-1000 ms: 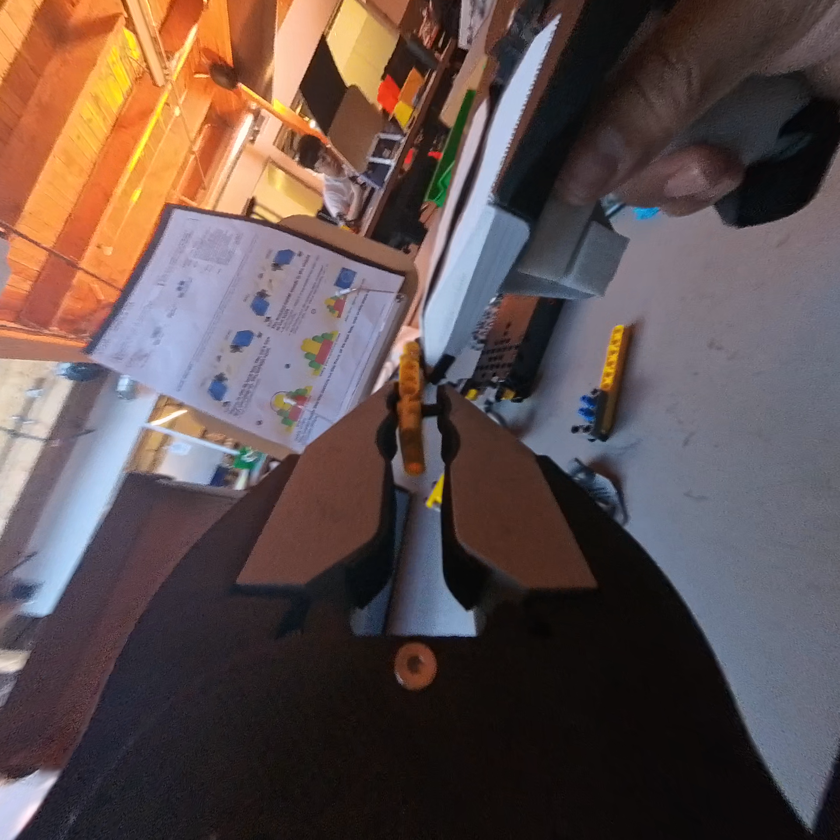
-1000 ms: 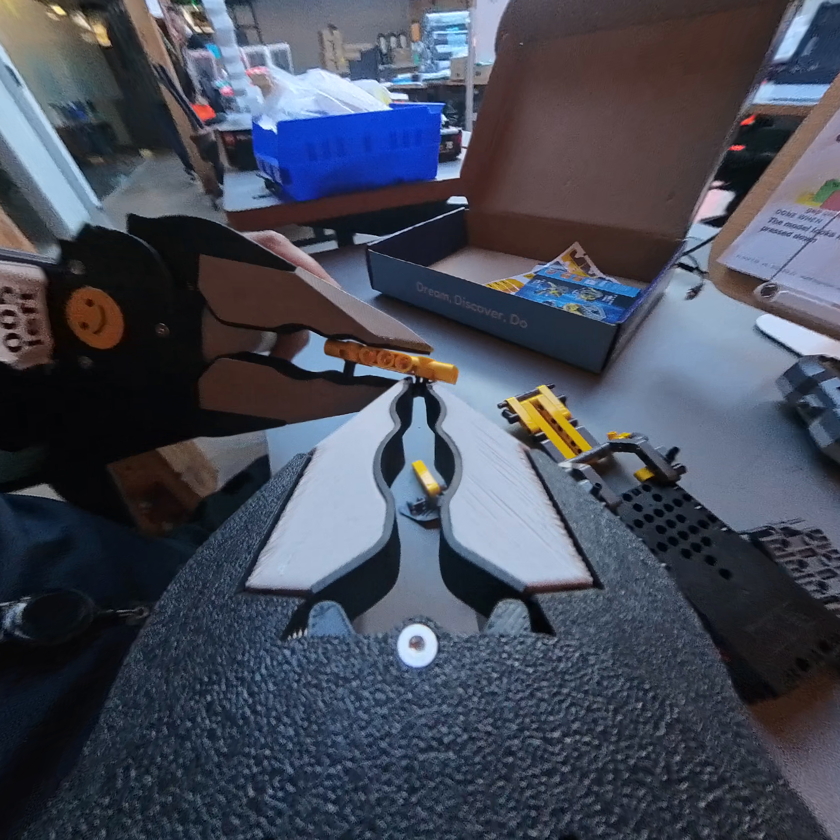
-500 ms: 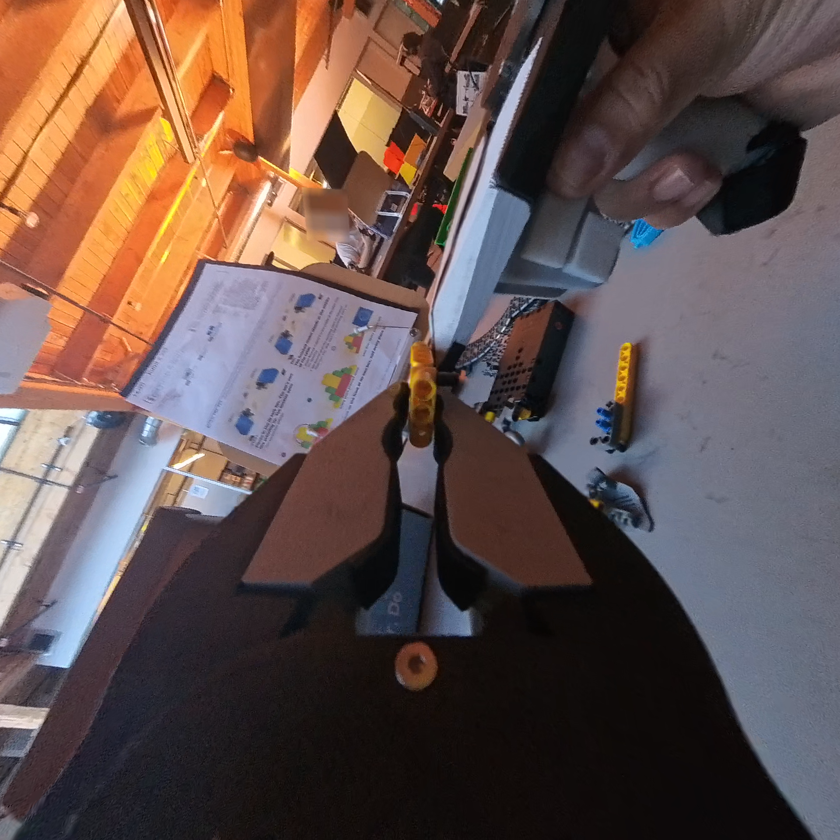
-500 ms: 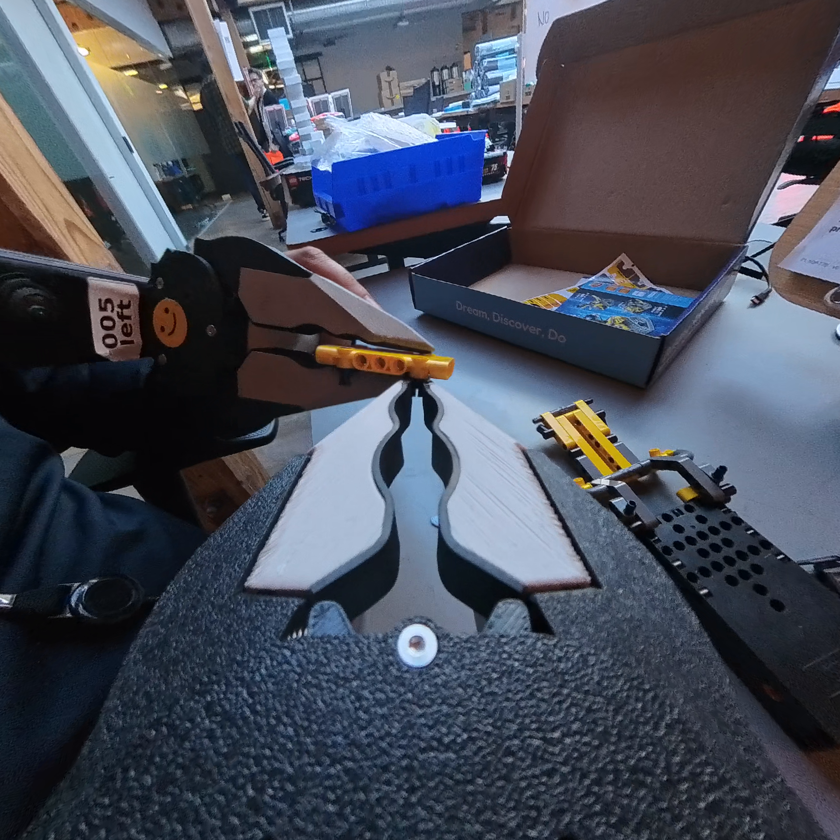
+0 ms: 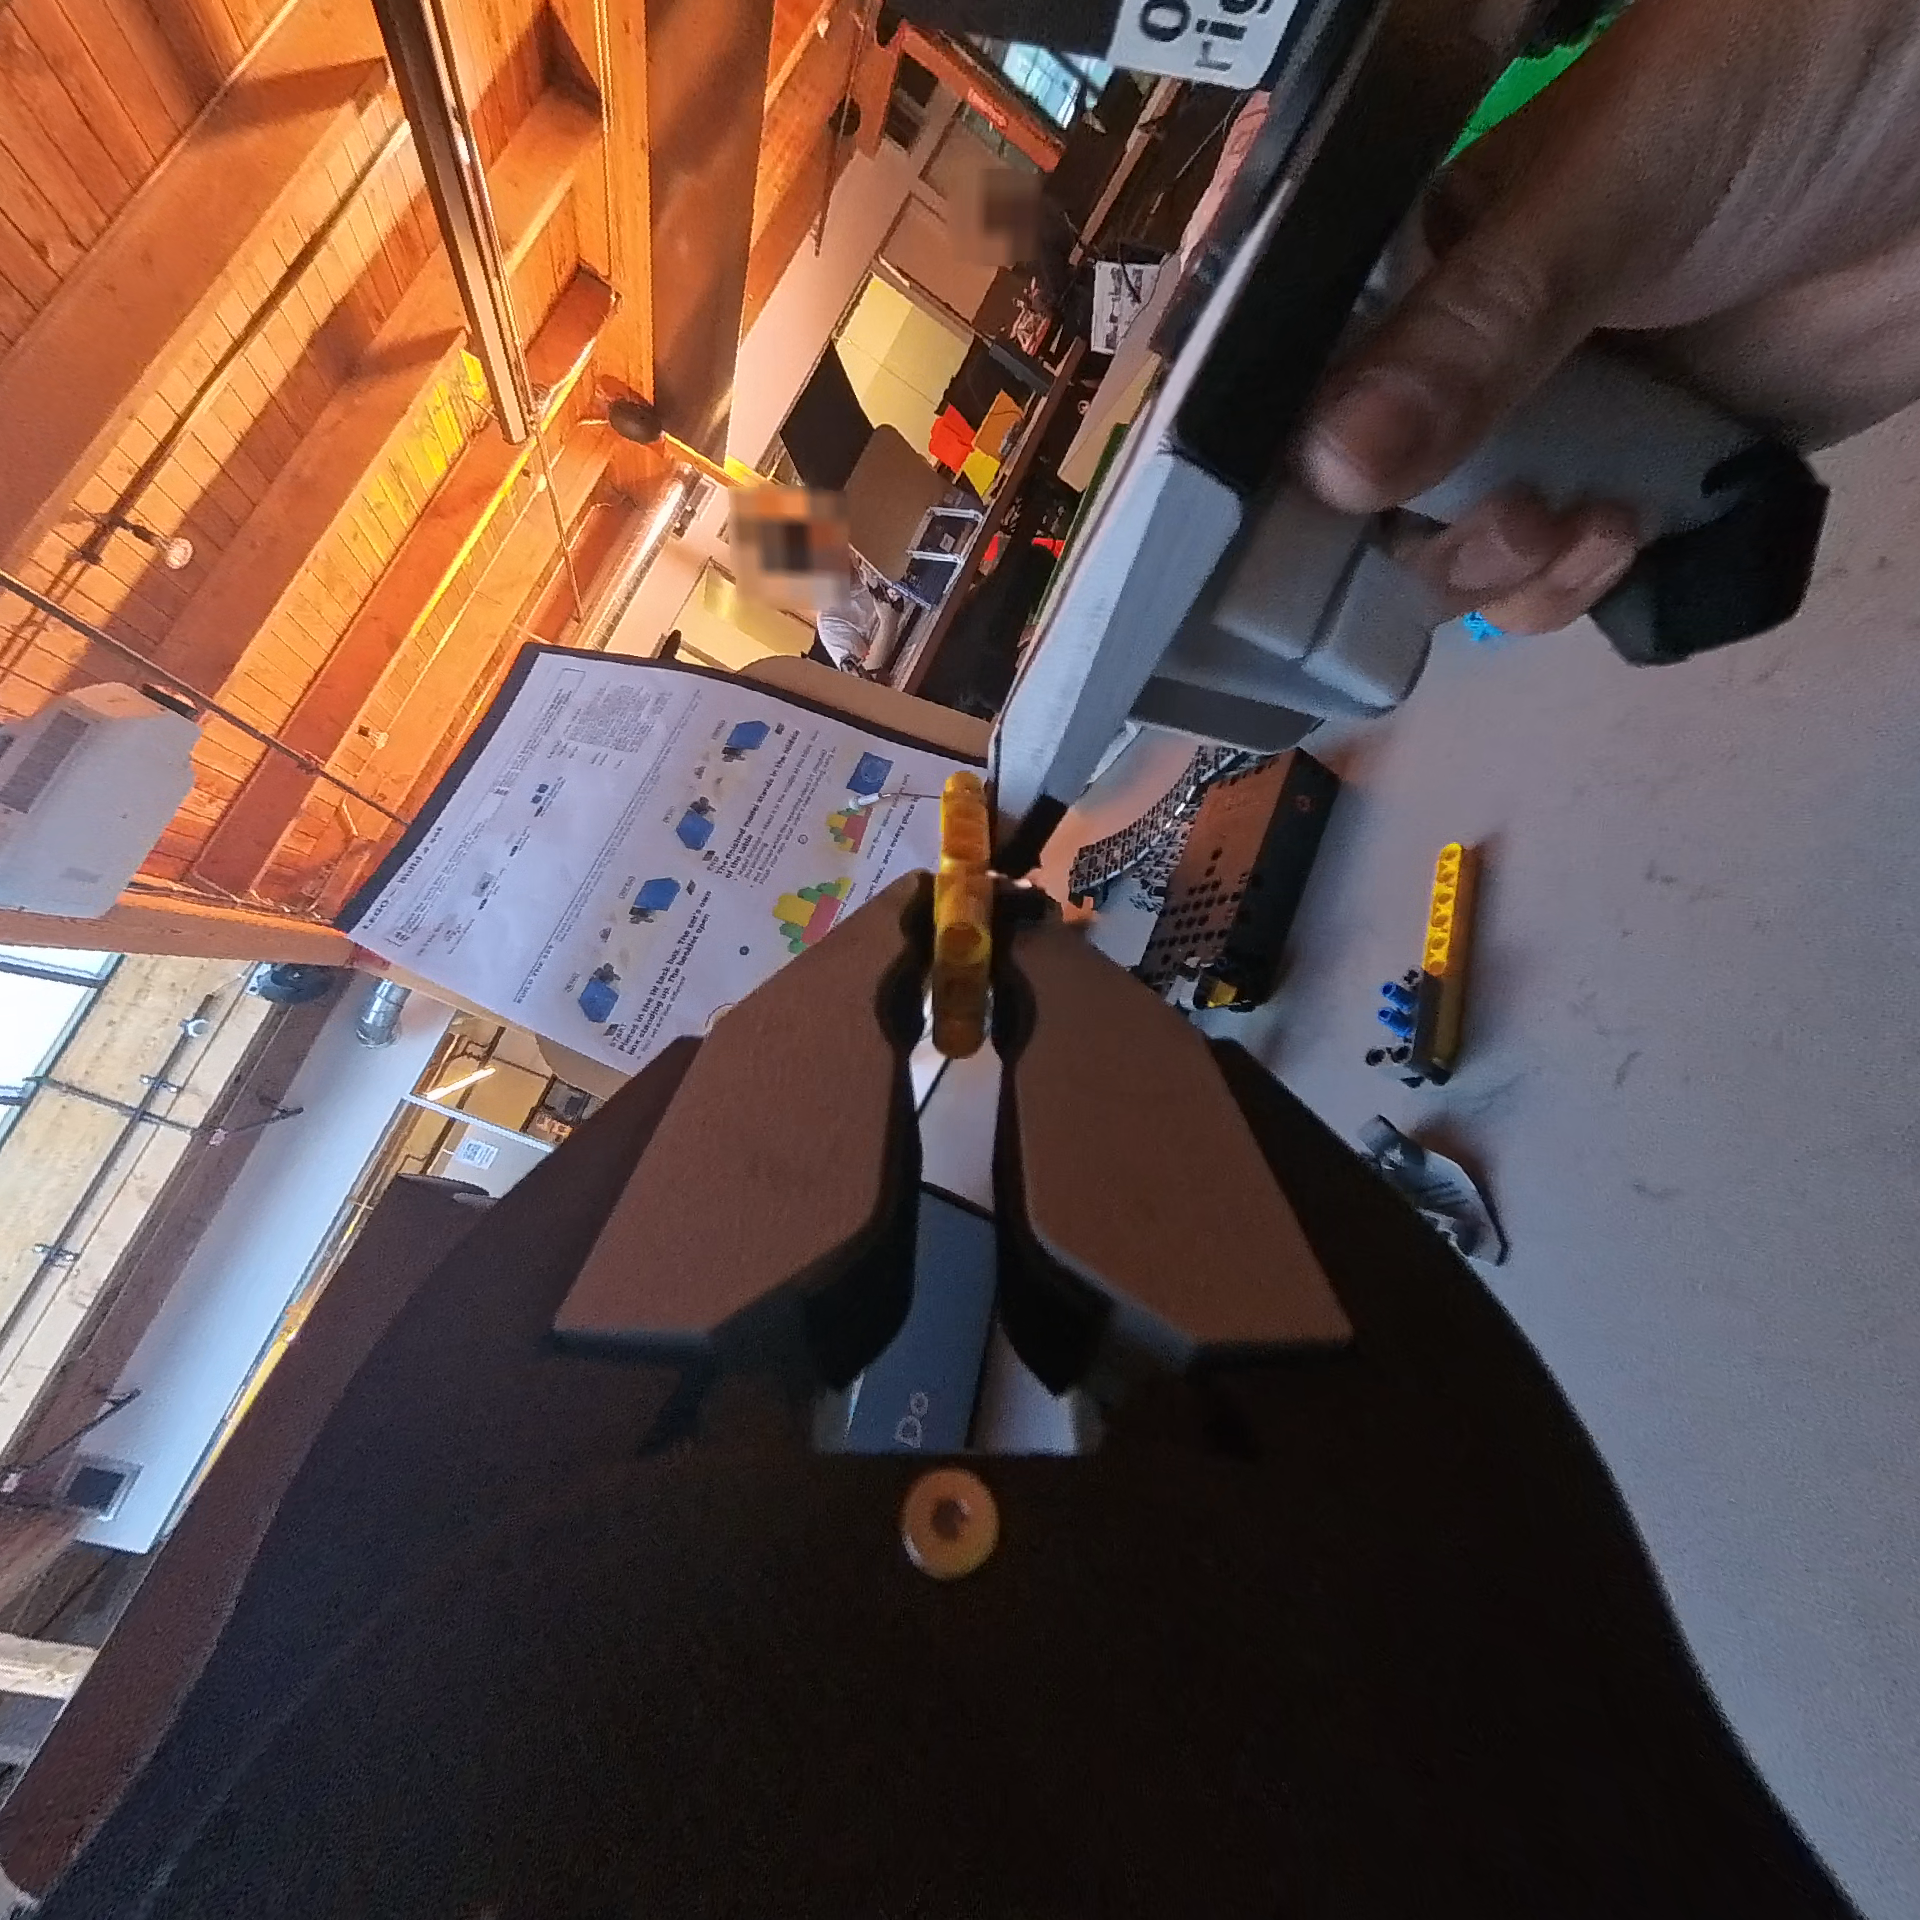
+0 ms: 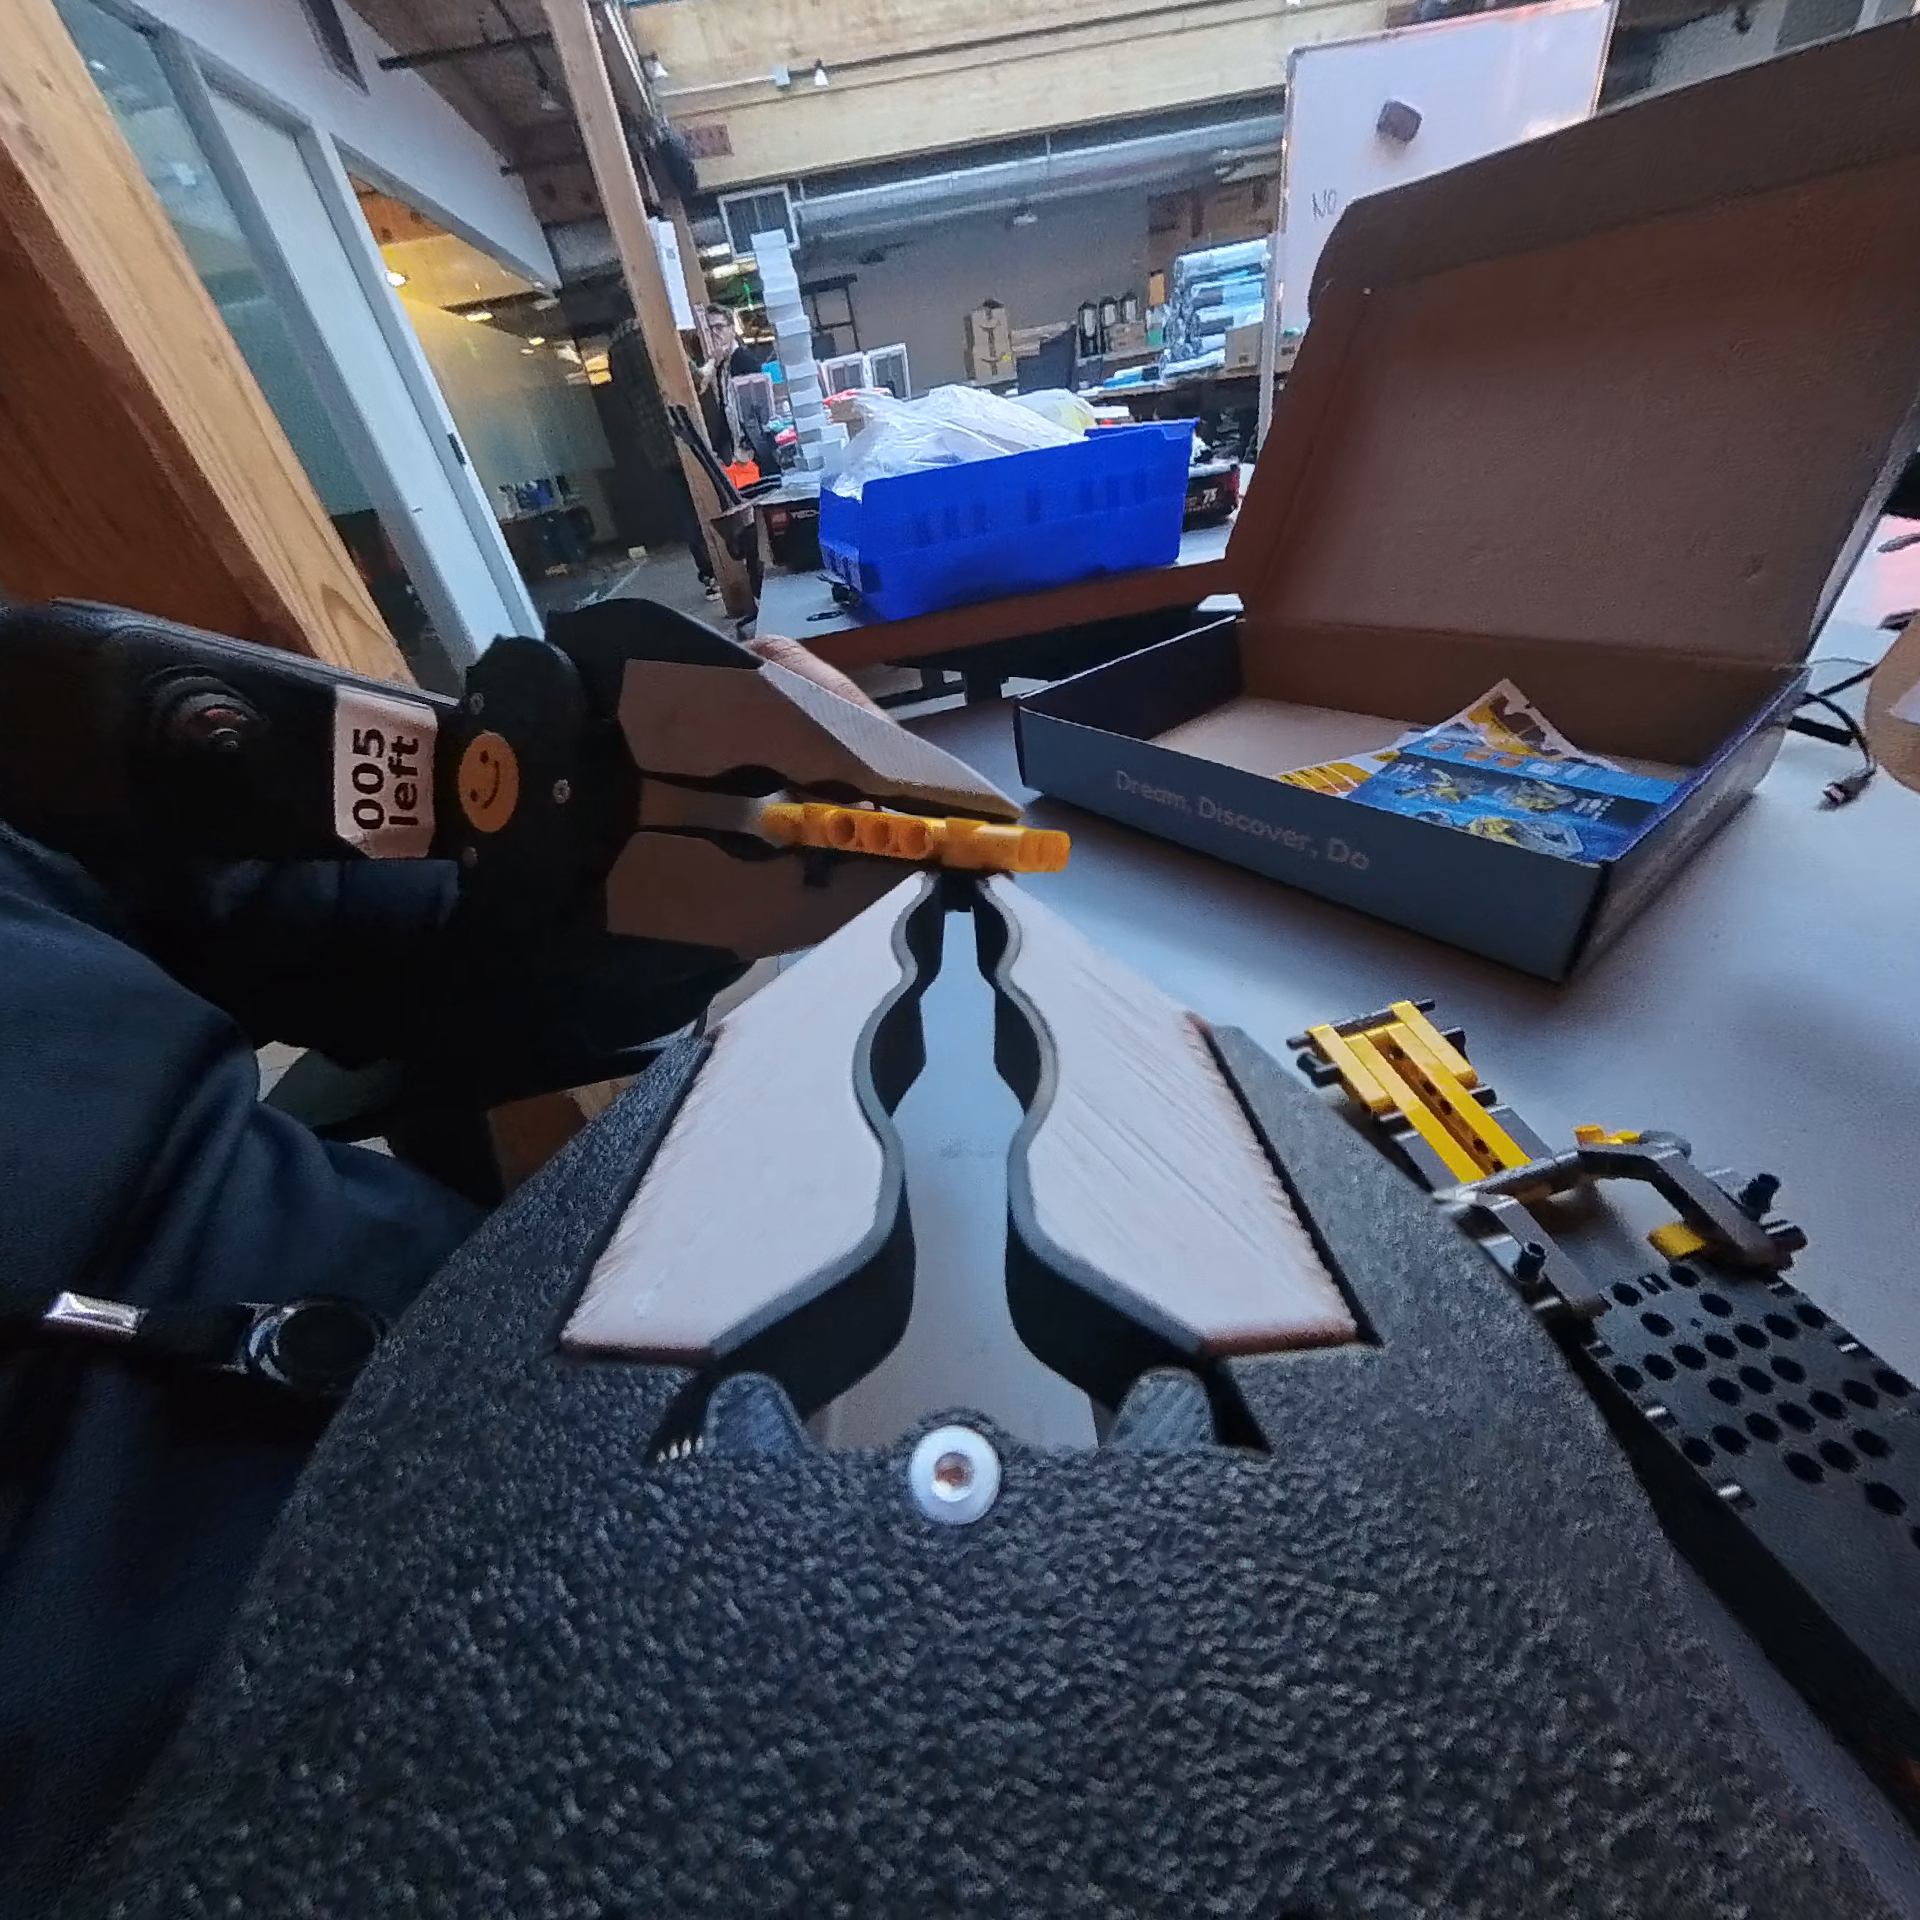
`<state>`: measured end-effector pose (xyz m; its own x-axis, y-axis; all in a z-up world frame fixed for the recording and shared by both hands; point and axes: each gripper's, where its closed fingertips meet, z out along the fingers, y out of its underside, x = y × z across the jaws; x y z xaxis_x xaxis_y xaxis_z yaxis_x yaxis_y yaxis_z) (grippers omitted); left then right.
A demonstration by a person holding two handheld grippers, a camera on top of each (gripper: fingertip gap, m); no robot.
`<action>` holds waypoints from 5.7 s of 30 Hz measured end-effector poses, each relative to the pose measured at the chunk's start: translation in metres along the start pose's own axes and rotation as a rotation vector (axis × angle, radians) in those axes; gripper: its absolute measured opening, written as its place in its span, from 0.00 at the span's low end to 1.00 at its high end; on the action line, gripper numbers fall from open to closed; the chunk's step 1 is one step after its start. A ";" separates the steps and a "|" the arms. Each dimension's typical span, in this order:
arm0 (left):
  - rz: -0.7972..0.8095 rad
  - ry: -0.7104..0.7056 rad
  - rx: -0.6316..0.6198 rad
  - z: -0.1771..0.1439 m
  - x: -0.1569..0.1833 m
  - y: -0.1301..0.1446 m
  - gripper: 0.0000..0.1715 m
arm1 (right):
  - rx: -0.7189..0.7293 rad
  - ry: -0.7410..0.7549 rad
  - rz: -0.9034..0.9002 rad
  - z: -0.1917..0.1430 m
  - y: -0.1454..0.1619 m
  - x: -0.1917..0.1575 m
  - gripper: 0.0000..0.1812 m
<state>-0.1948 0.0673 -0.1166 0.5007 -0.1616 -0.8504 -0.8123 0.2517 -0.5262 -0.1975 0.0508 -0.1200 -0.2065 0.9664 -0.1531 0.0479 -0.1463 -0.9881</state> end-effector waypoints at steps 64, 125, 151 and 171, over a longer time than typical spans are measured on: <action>0.054 0.095 -0.099 0.012 0.032 0.031 0.05 | -0.270 0.177 -0.168 0.003 0.039 0.019 0.00; 0.100 -0.047 -0.056 0.003 0.002 0.007 0.04 | -0.148 0.176 -0.133 0.003 0.008 0.006 0.01; 0.188 0.086 -0.138 0.006 0.015 0.043 0.04 | -0.405 0.479 -0.485 -0.028 0.022 0.070 0.00; 0.238 0.336 -0.119 0.020 0.133 0.042 0.04 | -0.794 0.475 -0.208 -0.142 0.087 0.106 0.03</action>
<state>-0.1567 0.0751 -0.2521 0.1859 -0.4193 -0.8886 -0.9322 0.2107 -0.2944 -0.0769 0.1707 -0.2198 0.1251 0.9673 0.2206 0.7421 0.0564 -0.6679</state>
